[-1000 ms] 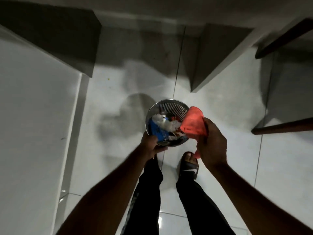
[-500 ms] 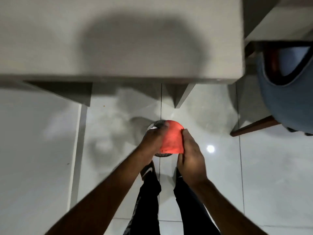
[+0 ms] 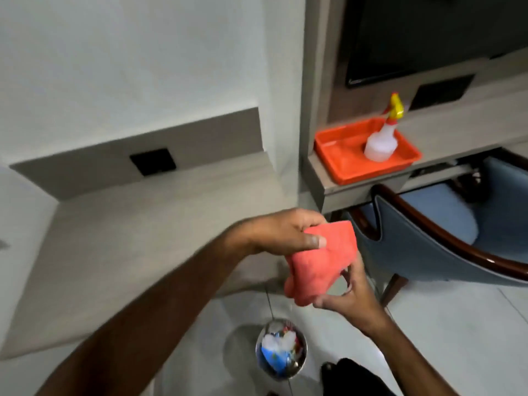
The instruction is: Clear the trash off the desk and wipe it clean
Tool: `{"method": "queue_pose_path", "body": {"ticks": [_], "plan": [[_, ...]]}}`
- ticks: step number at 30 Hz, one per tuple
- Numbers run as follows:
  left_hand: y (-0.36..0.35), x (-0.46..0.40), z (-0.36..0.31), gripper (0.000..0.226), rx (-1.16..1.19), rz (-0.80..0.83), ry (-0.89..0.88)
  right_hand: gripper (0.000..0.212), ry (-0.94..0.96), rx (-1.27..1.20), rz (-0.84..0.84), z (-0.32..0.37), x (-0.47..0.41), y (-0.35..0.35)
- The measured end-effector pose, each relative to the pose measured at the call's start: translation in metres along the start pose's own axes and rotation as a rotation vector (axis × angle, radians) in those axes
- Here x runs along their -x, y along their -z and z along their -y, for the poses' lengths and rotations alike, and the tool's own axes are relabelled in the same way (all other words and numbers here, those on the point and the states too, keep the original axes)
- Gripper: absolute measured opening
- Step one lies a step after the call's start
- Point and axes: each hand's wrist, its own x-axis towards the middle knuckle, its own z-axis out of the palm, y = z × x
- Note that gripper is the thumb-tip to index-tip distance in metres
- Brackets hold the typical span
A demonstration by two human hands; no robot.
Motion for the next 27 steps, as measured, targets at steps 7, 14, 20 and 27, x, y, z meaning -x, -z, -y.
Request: {"method": "queue_pose_path", "body": {"ticks": [7, 14, 20, 27], "plan": [[0.104, -0.139, -0.027, 0.016, 0.106, -0.181, 0.024, 0.054, -0.028, -0.462, -0.023, 0.043, -0.102, 0.077], [0.163, -0.328, 0.032, 0.026, 0.022, -0.657, 0.185, 0.046, -0.135, -0.303, -0.352, 0.017, -0.257, 0.149], [0.164, -0.409, 0.090, 0.027, -0.329, -0.639, 0.221, 0.057, -0.192, 0.066, -0.364, -0.006, -0.371, 0.177], [0.145, -0.406, 0.123, 0.060, -0.871, -0.366, 0.249, 0.062, -0.226, 0.510, -0.286, -0.015, -0.423, 0.152]]}}
